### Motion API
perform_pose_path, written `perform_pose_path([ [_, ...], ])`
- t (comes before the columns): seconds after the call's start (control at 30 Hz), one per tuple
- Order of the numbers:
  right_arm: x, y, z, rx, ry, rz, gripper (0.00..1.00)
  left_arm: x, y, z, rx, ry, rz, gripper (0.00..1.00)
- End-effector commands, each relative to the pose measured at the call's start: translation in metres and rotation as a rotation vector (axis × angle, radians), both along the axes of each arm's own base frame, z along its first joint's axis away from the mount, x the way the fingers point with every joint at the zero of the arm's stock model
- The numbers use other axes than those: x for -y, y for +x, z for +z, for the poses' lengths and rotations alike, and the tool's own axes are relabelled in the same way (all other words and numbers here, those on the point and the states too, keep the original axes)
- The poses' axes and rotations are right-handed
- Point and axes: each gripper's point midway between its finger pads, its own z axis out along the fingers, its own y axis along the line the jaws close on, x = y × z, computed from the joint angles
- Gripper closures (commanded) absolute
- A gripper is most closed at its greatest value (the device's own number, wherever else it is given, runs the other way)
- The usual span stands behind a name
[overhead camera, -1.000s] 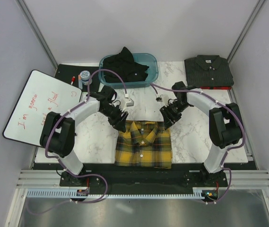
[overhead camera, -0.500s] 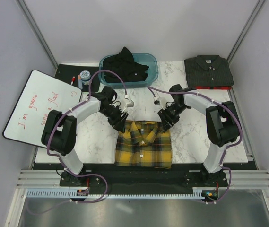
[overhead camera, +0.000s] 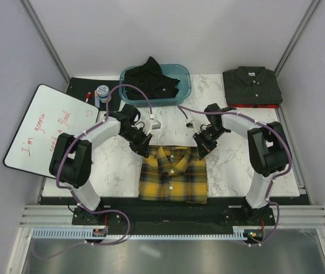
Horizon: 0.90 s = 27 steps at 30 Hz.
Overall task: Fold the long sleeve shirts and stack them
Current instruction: Fold the shirt
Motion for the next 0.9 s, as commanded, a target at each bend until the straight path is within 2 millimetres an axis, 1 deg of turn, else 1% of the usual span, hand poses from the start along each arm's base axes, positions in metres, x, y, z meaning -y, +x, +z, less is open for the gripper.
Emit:
perform_pose_path([
  [0.0,-0.004,0.009,0.034,0.095,0.039,0.007,1.0,0.0,0.004,0.026,0.084,-0.051,-0.019,0.97],
  [0.07,-0.001,0.012,0.041,0.129,0.027,0.012,1.0,-0.002,0.006,0.032,0.097,-0.055,-0.016,0.98],
  [0.1,0.003,0.016,0.042,0.144,0.023,0.004,1.0,-0.002,0.011,0.04,0.12,-0.064,-0.01,0.98],
  [0.2,0.014,0.03,0.049,0.186,0.019,-0.025,1.0,-0.003,0.023,0.049,0.163,-0.071,-0.004,0.98],
  [0.23,0.016,0.033,0.048,0.191,0.015,-0.028,1.0,-0.004,0.027,0.046,0.17,-0.054,0.0,0.98],
  [0.3,0.02,0.039,0.039,0.186,-0.006,-0.032,1.0,-0.004,0.038,0.043,0.188,-0.049,0.001,0.98],
  [0.33,0.021,0.042,0.035,0.188,-0.01,-0.032,1.0,-0.006,0.042,0.034,0.175,-0.028,0.009,0.98],
  [0.37,0.021,0.044,0.028,0.175,-0.02,-0.042,1.0,-0.006,0.047,0.028,0.174,-0.019,0.018,0.98],
  [0.4,0.021,0.05,0.024,0.192,-0.024,-0.046,1.0,-0.006,0.052,0.024,0.177,-0.017,0.024,0.98],
  [0.43,0.02,0.054,0.02,0.197,-0.027,-0.049,1.0,-0.008,0.056,0.011,0.156,0.005,0.034,0.98],
  [0.47,0.02,0.055,0.012,0.182,-0.034,-0.056,1.0,-0.011,0.061,0.006,0.155,0.015,0.048,0.98],
  [0.5,0.023,0.059,0.006,0.188,-0.053,-0.068,1.0,-0.013,0.063,-0.001,0.147,0.025,0.058,0.98],
  [0.53,0.022,0.066,-0.002,0.202,-0.06,-0.072,1.0,-0.015,0.07,-0.011,0.151,0.035,0.068,0.98],
  [0.57,0.024,0.069,-0.007,0.207,-0.069,-0.079,1.0,-0.019,0.073,-0.016,0.151,0.047,0.082,0.98],
  [0.6,0.026,0.078,-0.011,0.229,-0.084,-0.098,1.0,-0.021,0.076,-0.022,0.149,0.055,0.088,0.98],
  [0.63,0.028,0.08,-0.018,0.224,-0.092,-0.105,1.0,-0.023,0.079,-0.03,0.139,0.056,0.095,0.98],
  [0.7,0.035,0.091,-0.024,0.248,-0.108,-0.141,1.0,-0.031,0.085,-0.039,0.141,0.079,0.117,0.98],
  [0.77,0.043,0.097,-0.025,0.252,-0.115,-0.168,1.0,-0.035,0.09,-0.044,0.145,0.09,0.127,0.98],
  [0.8,0.045,0.099,-0.024,0.26,-0.112,-0.179,1.0,-0.034,0.091,-0.043,0.145,0.08,0.127,0.98],
  [0.87,0.048,0.105,-0.014,0.282,-0.098,-0.202,1.0,-0.034,0.093,-0.037,0.149,0.06,0.14,0.98],
])
